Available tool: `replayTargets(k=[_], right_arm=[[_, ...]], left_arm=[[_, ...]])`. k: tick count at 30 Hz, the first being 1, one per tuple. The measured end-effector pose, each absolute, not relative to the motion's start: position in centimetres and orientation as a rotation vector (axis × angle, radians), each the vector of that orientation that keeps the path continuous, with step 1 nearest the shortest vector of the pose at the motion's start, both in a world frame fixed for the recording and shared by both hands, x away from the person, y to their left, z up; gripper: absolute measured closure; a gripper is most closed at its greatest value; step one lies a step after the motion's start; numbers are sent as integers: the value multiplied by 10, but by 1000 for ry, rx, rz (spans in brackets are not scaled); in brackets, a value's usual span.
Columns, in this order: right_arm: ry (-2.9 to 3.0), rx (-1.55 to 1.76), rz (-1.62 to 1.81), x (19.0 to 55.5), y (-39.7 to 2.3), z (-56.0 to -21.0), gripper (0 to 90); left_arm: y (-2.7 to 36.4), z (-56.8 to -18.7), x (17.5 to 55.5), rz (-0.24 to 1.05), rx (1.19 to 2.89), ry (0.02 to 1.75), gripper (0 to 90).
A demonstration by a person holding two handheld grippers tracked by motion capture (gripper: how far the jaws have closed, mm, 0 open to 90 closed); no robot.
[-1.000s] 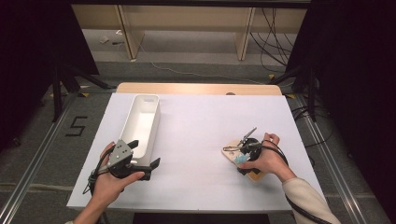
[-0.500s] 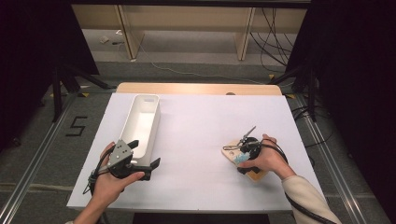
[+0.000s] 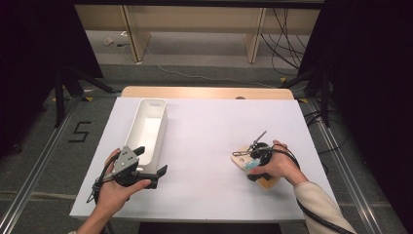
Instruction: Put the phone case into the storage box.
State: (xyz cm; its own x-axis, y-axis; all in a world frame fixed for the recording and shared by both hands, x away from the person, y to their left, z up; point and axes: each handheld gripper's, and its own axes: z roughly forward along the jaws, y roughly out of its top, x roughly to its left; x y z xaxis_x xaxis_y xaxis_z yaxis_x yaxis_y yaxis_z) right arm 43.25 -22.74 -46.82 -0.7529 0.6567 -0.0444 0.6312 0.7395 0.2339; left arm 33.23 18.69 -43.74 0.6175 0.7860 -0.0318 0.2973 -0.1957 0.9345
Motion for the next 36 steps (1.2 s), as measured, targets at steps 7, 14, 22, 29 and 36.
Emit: replayTargets(k=[7, 14, 22, 29, 36], right_arm=[[2829, 1059, 303, 433, -227, -467, 49], [2826, 1063, 305, 433, -227, -467, 58], [2823, 1078, 305, 432, -226, -466, 79], [2822, 1083, 311, 431, -226, -465, 95], [2812, 1103, 321, 431, -226, -465, 105]], left_arm=[[187, -438, 332, 568, 1769, 882, 0], [187, -438, 332, 568, 1770, 881, 0], [187, -438, 332, 568, 1770, 880, 0], [187, -438, 332, 568, 1770, 880, 0], [187, -438, 332, 568, 1770, 881, 0]])
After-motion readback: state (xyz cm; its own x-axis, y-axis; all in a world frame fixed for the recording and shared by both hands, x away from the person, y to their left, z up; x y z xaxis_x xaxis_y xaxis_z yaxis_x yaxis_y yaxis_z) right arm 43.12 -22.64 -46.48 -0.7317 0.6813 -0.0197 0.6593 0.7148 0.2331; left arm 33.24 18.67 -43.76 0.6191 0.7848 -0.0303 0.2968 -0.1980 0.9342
